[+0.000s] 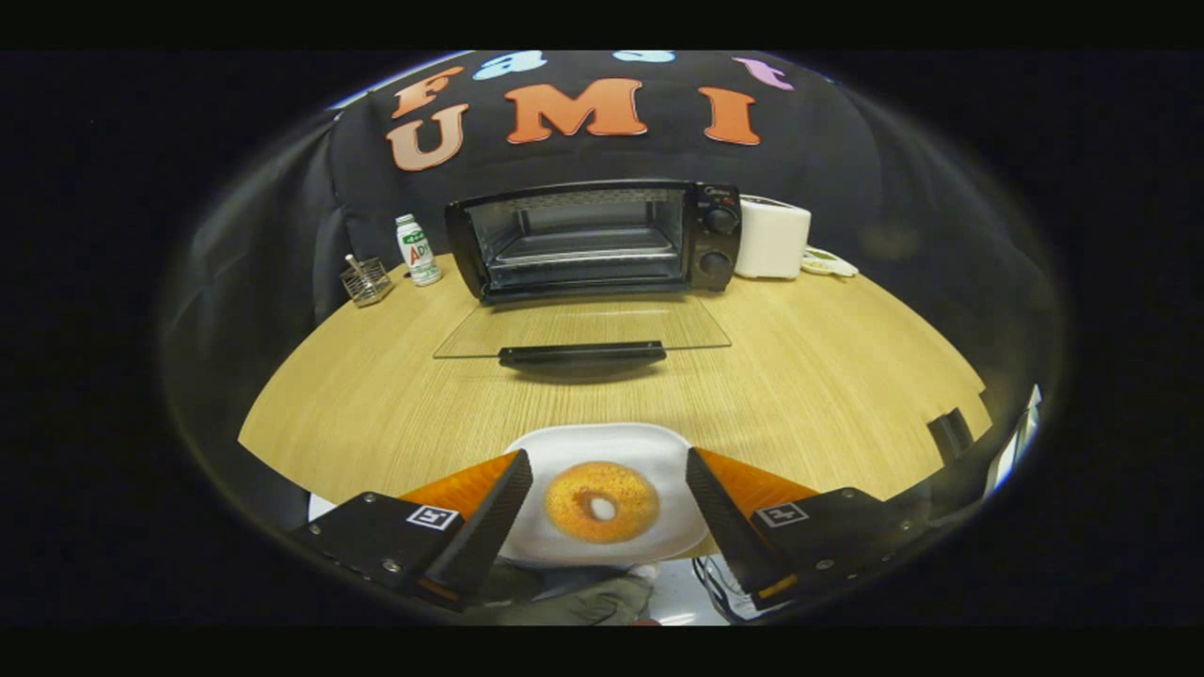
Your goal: Open the toaster oven, put the food inside, and close the toaster oven door.
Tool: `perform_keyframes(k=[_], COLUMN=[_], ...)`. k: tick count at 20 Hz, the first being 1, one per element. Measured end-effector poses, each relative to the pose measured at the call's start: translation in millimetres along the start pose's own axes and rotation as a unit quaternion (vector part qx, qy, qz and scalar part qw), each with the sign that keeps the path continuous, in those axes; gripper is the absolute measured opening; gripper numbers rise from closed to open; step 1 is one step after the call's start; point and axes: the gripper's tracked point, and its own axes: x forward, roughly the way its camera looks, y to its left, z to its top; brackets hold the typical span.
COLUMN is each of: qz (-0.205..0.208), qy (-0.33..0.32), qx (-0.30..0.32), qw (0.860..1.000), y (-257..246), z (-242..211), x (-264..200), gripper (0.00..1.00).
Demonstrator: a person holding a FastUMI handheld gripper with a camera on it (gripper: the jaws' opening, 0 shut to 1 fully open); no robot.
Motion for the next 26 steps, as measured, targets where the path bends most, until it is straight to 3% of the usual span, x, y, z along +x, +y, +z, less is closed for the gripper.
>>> perform_keyframes(k=[12, 26], qz=[-0.004, -0.003], qy=[0.033, 0.057], qx=[-0.045, -0.055], qw=[0.998, 0.997], y=[6.9, 1.1], z=[-40.9, -38.0], x=[15.1, 21.7], gripper=[0.99, 0.85])
